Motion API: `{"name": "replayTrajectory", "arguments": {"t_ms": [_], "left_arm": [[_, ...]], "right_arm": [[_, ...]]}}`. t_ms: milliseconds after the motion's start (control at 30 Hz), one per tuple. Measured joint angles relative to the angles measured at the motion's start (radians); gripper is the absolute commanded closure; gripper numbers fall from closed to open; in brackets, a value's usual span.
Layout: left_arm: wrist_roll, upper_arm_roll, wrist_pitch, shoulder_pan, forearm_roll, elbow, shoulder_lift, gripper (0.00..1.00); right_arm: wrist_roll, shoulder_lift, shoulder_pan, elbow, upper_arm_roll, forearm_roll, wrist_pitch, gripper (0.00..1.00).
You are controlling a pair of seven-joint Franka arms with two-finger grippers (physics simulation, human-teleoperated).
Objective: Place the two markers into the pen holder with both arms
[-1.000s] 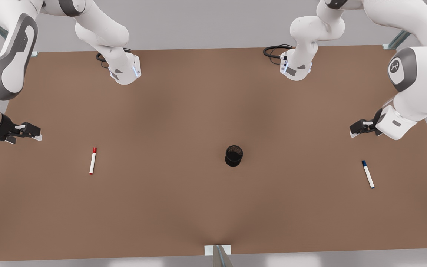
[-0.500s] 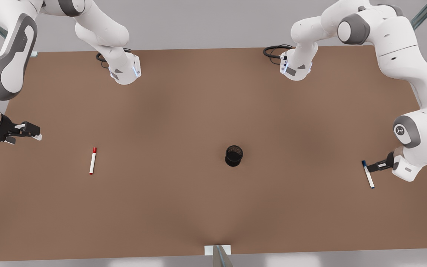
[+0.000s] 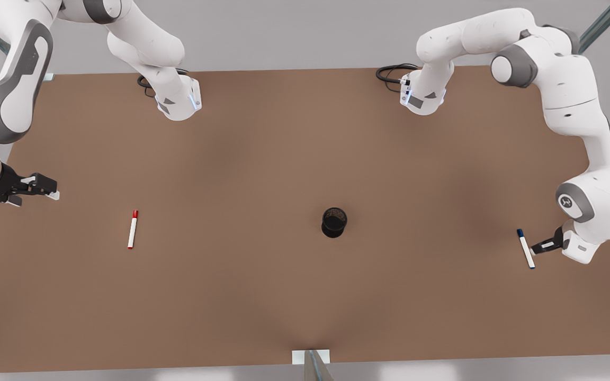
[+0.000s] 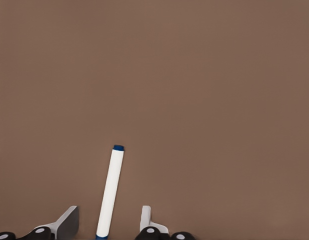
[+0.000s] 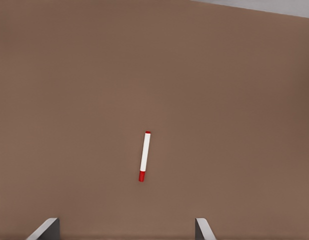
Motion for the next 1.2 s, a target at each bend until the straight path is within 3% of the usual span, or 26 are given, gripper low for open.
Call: {"name": "replayTrajectory", "arguments": {"t_ms": [300, 467, 800, 967, 1167, 1200], "left_arm": [[0.036, 0.000, 0.075, 0.012, 0.002, 0.000, 0.080, 0.37], [0.050, 0.000, 0.102, 0.009, 0.004, 0.001, 0.114, 0.42], [0.065, 0.000, 0.134, 0.009, 0.007, 0.001, 0.131, 0.59], [0.074, 0.000, 0.138, 0.006, 0.006, 0.002, 0.128, 0.63], [0.082, 0.000, 0.140, 0.006, 0.006, 0.000, 0.130, 0.67], [0.083, 0.000, 0.140, 0.006, 0.006, 0.000, 0.130, 0.67]], "right_arm": [[-0.004, 0.034, 0.008, -0.003, 0.002, 0.007, 0.016, 0.00], [-0.002, 0.252, 0.008, -0.245, 0.001, 0.002, 0.244, 0.00], [0.022, 0.444, 0.031, -0.273, -0.001, -0.101, 0.529, 0.00], [0.047, 0.479, 0.042, -0.279, -0.001, -0.118, 0.575, 0.21], [0.069, 0.508, 0.045, -0.291, 0.001, -0.129, 0.603, 0.28], [0.072, 0.510, 0.045, -0.299, 0.002, -0.129, 0.610, 0.34]]}}
